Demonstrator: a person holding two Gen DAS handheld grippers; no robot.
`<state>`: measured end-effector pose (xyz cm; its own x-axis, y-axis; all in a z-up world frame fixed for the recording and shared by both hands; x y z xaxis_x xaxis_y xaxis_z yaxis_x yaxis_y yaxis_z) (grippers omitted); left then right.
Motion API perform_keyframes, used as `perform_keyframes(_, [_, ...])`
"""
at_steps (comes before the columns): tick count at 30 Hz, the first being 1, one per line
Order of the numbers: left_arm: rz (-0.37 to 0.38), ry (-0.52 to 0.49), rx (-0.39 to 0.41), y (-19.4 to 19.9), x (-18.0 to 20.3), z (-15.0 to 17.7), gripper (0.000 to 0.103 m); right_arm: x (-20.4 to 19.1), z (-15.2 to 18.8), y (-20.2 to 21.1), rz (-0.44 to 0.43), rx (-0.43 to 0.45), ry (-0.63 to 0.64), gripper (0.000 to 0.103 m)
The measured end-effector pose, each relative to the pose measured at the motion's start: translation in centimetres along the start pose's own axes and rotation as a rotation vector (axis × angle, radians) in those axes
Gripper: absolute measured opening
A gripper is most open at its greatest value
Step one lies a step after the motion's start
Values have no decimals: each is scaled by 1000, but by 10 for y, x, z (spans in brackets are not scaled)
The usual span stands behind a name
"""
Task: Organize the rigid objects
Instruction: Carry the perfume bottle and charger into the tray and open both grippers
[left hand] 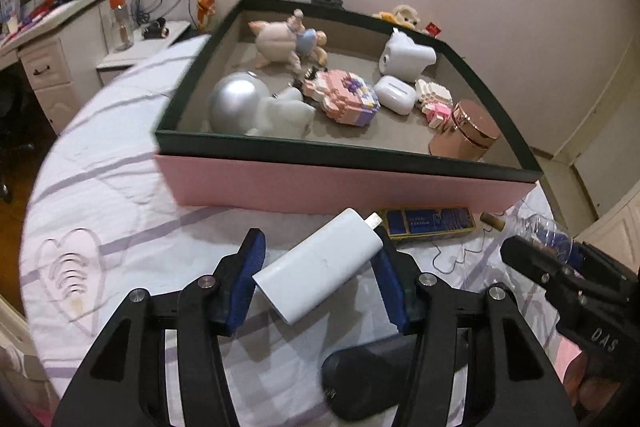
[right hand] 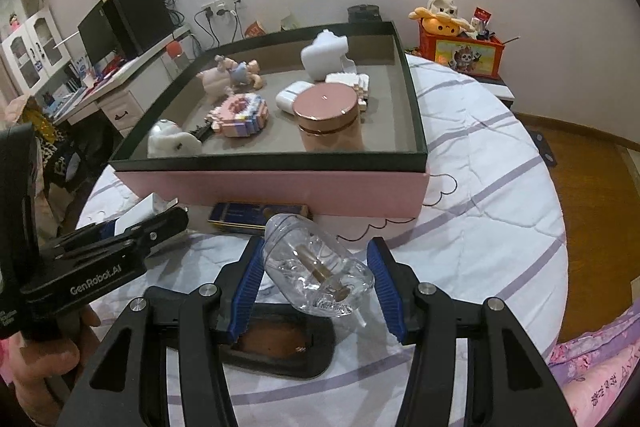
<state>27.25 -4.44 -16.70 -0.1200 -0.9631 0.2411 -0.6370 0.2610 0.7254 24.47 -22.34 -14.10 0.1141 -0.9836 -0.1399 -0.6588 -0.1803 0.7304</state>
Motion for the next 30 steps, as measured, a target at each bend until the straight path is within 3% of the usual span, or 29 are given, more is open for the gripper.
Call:
perform_keyframes(9, [-13, -13, 93, 55, -13, -23, 54, -22, -20, 24, -36, 54, 37, 54])
perform_keyframes(16, [-21, -51, 168, 74, -12, -67, 54, -37, -68, 35, -39, 128, 94, 54])
perform_keyframes(23, [-11, -69, 180, 51, -6, -115, 54, -37, -125, 12, -37, 141, 113, 54])
perform_keyframes(30, [-16, -95, 116, -11, 2, -146, 54, -26, -153, -40, -12, 70, 107, 54])
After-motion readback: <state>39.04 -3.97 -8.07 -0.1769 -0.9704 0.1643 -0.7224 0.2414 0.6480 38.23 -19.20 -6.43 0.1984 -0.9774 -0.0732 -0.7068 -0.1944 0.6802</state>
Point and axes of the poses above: each gripper's, at about its wrist camera, not at the fingertips, and y roughly against the way its jaws point, x to its right, z to its underside, the point moved 3 cm from there along -y, roughly the way its jaws point, and after that the axes turned 4 degrees about x, right-handed, at the moved point
